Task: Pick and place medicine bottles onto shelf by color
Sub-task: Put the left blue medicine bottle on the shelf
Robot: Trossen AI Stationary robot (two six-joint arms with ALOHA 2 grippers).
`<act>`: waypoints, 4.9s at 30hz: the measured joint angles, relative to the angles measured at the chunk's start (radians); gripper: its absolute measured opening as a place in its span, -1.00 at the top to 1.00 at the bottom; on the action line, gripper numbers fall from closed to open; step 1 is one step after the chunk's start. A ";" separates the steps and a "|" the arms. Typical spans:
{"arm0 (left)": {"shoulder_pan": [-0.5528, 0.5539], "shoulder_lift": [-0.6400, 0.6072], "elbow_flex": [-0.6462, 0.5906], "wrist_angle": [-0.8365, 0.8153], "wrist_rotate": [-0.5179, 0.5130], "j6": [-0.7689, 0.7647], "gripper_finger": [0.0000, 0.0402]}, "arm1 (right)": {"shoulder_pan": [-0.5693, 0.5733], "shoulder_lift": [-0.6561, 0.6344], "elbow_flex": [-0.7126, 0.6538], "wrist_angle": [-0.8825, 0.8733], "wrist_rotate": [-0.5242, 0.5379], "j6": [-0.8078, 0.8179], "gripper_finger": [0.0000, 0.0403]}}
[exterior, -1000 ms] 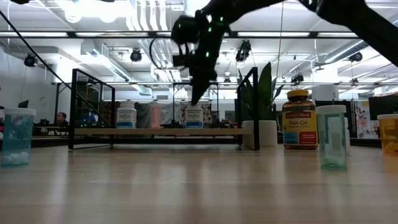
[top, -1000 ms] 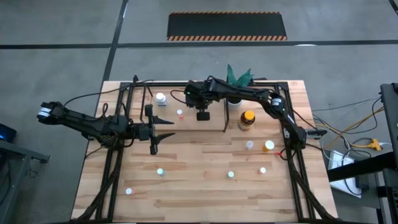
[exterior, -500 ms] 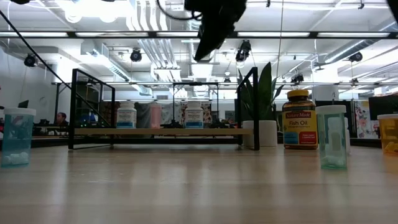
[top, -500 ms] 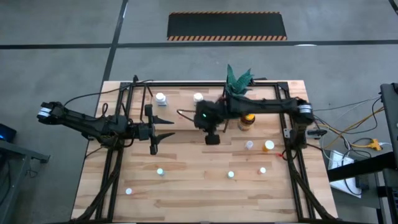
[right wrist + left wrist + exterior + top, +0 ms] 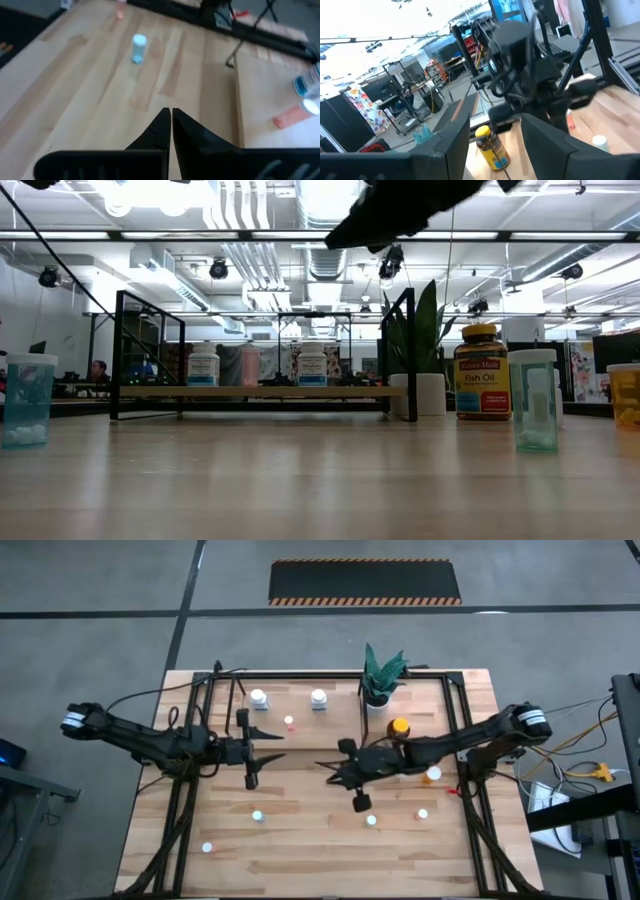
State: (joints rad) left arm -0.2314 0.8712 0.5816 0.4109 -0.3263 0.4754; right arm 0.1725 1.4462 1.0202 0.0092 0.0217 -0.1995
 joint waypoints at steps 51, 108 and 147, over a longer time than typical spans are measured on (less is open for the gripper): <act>-0.309 0.738 0.675 -1.508 0.270 -1.385 0.13 | -0.007 -0.314 -0.441 0.277 -0.048 -0.107 0.96; -0.314 0.736 0.505 -1.350 0.288 -1.281 0.51 | -0.007 -0.313 -0.452 0.277 -0.047 -0.107 0.96; 0.523 0.695 0.843 -1.672 0.088 -0.786 0.48 | -0.007 -0.313 -0.452 0.255 -0.047 -0.106 0.96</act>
State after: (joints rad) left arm 0.2921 1.5664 1.4246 -1.2613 -0.2381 -0.3106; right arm 0.1654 1.1332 0.5682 0.2641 -0.0257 -0.3055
